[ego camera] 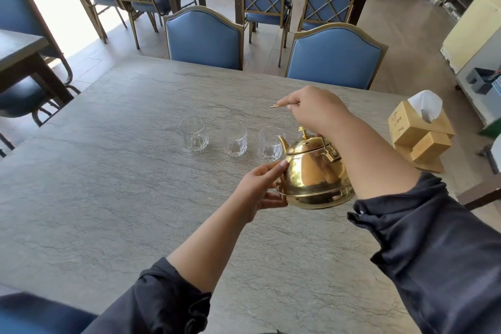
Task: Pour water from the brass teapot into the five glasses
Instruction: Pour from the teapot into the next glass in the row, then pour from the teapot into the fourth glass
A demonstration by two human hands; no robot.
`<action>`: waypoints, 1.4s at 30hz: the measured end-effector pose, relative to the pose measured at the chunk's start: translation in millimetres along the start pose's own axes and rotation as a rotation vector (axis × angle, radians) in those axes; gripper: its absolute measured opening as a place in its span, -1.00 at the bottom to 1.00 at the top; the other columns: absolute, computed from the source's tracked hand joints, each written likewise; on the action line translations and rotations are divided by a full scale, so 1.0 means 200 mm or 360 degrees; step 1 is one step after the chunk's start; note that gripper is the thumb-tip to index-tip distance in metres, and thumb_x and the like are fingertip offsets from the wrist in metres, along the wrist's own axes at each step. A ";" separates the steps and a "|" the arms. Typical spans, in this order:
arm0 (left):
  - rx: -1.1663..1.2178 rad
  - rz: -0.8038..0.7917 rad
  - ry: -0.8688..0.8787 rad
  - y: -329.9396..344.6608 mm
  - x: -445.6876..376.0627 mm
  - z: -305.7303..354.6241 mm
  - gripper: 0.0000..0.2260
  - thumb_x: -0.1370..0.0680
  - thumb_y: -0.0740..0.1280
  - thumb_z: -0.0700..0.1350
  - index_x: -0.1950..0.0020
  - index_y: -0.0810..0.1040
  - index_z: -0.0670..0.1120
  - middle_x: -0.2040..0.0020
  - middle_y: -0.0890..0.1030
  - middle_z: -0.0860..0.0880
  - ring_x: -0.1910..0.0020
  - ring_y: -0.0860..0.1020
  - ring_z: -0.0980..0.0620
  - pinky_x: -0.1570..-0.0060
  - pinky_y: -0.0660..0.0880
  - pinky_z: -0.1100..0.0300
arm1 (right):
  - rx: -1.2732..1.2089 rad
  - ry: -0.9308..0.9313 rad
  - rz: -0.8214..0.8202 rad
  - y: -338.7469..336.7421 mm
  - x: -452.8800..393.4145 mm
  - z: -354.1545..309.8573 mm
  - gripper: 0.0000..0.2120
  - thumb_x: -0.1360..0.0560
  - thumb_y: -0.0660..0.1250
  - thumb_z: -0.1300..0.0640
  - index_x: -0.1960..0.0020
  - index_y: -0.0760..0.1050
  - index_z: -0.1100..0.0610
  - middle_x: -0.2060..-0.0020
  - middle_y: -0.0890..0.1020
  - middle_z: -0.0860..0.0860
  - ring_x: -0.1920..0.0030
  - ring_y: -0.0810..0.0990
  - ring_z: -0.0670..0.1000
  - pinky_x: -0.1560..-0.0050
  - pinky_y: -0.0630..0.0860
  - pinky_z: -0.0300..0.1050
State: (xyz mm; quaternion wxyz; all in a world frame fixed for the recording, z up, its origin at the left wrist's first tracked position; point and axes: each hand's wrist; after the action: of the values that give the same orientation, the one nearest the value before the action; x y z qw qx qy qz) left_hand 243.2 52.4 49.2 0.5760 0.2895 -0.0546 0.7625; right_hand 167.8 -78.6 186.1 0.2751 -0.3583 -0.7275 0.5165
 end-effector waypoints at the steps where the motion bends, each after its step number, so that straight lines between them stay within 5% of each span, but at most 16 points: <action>1: 0.0004 -0.0002 -0.0002 0.00 0.00 0.00 -0.52 -0.51 0.42 0.15 -0.37 0.55 -0.04 -0.23 0.56 -0.30 0.08 0.70 -0.22 -0.01 0.67 -0.09 | -0.0007 0.0004 -0.0002 0.00 0.00 0.00 -0.66 -0.65 0.14 0.16 -0.30 0.55 -0.09 -0.06 0.65 0.05 0.37 0.40 -0.06 0.43 0.28 -0.20; 34: -0.0033 -0.0076 -0.0006 -0.01 0.01 0.00 -0.58 -0.52 0.41 0.14 -0.32 0.58 -0.01 -0.13 0.60 -0.22 0.10 0.69 -0.18 -0.04 0.66 -0.10 | -0.0038 0.0043 0.0006 -0.01 0.03 0.00 -0.65 -0.65 0.14 0.18 -0.32 0.54 -0.08 -0.12 0.65 0.08 0.41 0.33 -0.10 0.45 0.30 -0.21; 42: -0.0026 -0.0013 -0.0008 -0.05 -0.01 -0.02 -0.50 -0.50 0.46 0.08 -0.42 0.52 0.02 -0.16 0.62 -0.14 -0.08 0.65 -0.23 -0.08 0.63 -0.19 | -0.0287 0.0019 0.0241 0.09 0.15 0.05 -0.67 -0.65 0.15 0.13 -0.32 0.53 -0.09 -0.09 0.68 0.06 0.47 0.43 -0.12 0.46 0.39 -0.23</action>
State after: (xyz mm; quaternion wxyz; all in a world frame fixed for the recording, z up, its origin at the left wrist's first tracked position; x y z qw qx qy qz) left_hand 251.9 56.2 43.0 0.5814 0.2869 -0.0610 0.7589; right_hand 146.8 -56.2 167.8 0.2062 -0.4386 -0.7401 0.4662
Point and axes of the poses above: each hand's wrist, its own x-axis away from the middle knuckle, its own y-axis out of the palm, z = x × y
